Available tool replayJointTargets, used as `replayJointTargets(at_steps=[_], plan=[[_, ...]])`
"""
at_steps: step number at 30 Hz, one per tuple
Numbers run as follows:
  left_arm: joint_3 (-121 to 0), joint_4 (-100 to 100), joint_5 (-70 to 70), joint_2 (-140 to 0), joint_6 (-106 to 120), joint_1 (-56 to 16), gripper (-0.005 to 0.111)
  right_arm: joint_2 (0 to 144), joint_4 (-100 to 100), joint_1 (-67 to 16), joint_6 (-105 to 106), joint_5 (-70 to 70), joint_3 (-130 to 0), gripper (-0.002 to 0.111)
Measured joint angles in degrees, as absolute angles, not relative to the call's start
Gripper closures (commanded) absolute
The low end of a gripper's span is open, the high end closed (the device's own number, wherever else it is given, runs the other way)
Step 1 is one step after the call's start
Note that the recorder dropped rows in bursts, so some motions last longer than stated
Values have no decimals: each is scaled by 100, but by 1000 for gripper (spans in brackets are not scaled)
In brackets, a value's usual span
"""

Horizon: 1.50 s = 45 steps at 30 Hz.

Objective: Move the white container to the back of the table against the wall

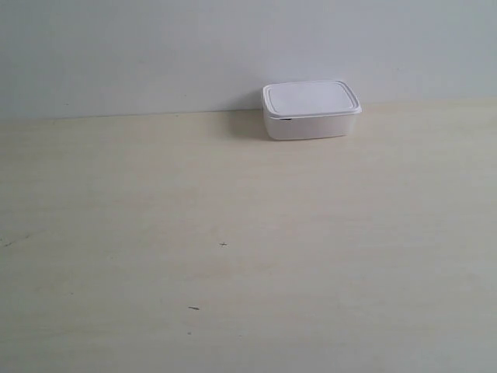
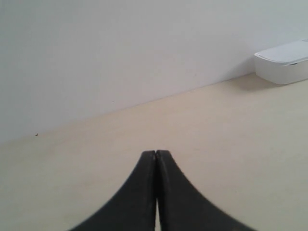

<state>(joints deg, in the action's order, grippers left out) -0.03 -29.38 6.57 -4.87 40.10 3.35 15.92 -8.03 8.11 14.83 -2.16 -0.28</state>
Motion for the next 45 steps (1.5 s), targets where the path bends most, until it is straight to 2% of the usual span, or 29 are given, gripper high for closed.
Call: replayJointTargets(at_steps=[17,29,45], plan=[[-3,-2917,980,-438,4010,335,107,1360,-803,811,1483,-200,-28,108],[-3,-2917,2098,-438,4010,335,107,1348,-803,811,1483,-200,-28,108],[-3,-2917,2133,-438,4010,335,107,1348,-803,811,1483,-200,-28,108]])
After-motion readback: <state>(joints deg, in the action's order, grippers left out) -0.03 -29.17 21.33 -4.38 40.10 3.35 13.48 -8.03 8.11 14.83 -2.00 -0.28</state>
